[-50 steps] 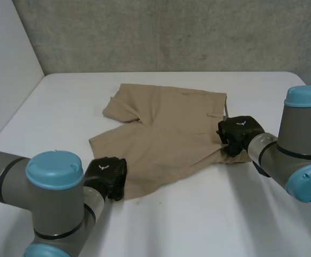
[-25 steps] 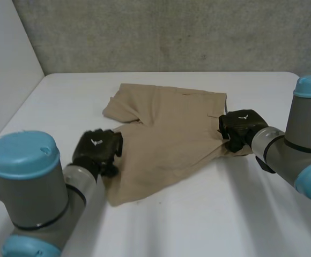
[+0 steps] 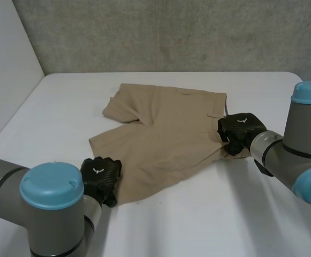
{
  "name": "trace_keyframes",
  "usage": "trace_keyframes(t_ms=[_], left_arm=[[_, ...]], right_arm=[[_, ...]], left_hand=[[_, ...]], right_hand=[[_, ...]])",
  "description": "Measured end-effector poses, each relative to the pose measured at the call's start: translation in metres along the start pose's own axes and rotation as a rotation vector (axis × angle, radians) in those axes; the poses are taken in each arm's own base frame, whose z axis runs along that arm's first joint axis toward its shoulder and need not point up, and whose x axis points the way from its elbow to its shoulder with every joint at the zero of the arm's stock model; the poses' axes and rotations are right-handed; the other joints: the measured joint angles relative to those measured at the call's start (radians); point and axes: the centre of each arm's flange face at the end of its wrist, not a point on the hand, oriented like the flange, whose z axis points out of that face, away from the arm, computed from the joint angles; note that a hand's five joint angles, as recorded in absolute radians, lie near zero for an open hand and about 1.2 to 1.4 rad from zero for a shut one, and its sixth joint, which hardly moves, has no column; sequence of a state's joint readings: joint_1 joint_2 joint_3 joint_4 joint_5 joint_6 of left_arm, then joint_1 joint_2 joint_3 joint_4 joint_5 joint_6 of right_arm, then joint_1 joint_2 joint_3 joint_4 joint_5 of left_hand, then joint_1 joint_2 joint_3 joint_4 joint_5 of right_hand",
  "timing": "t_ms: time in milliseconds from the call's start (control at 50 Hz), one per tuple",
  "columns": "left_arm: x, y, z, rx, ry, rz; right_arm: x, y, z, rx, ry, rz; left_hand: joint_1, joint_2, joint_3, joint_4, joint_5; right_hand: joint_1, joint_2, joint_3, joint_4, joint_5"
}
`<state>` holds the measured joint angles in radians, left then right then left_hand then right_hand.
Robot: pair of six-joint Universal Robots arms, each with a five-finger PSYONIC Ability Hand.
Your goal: Fold the shorts.
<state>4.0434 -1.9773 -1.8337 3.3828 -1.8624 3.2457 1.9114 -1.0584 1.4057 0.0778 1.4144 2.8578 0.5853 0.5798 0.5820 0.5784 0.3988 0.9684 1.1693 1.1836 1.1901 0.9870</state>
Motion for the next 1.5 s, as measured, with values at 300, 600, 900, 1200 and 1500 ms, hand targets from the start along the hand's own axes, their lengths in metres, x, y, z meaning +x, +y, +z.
trace_keyframes(t_ms=[300, 600, 900, 1200, 1500], left_arm=[[0.003, 0.006, 0.003, -0.017, 0.013, 0.006], [0.005, 0.012, 0.007, -0.035, 0.018, 0.014], [-0.003, -0.027, 0.011, 0.111, -0.017, -0.031], [-0.029, -0.073, 0.023, 0.239, -0.088, -0.086], [-0.041, -0.086, 0.032, 0.266, -0.125, -0.103]], right_arm=[[0.0, 0.0, 0.0, 0.0, 0.0, 0.0], [0.0, 0.0, 0.0, 0.0, 0.001, 0.0], [0.001, -0.001, 0.0, 0.001, 0.001, 0.001], [0.035, -0.015, -0.017, -0.01, 0.055, 0.063], [0.048, 0.027, -0.037, -0.058, 0.002, 0.161]], left_hand=[[0.0, 0.0, 0.0, 0.001, 0.001], [0.304, 0.316, 0.312, 0.309, 0.31], [0.525, 0.61, 0.603, 0.612, 0.585], [0.525, 0.61, 0.603, 0.612, 0.585], [0.525, 0.61, 0.603, 0.616, 0.584]], right_hand=[[0.0, 0.0, 0.0, 0.0, 0.0], [0.0, 0.0, 0.0, 0.0, 0.0], [0.0, 0.0, 0.0, 0.0, 0.0], [-0.451, -0.57, -0.595, -0.603, -0.569], [-0.438, -0.558, -0.567, -0.574, -0.541]])
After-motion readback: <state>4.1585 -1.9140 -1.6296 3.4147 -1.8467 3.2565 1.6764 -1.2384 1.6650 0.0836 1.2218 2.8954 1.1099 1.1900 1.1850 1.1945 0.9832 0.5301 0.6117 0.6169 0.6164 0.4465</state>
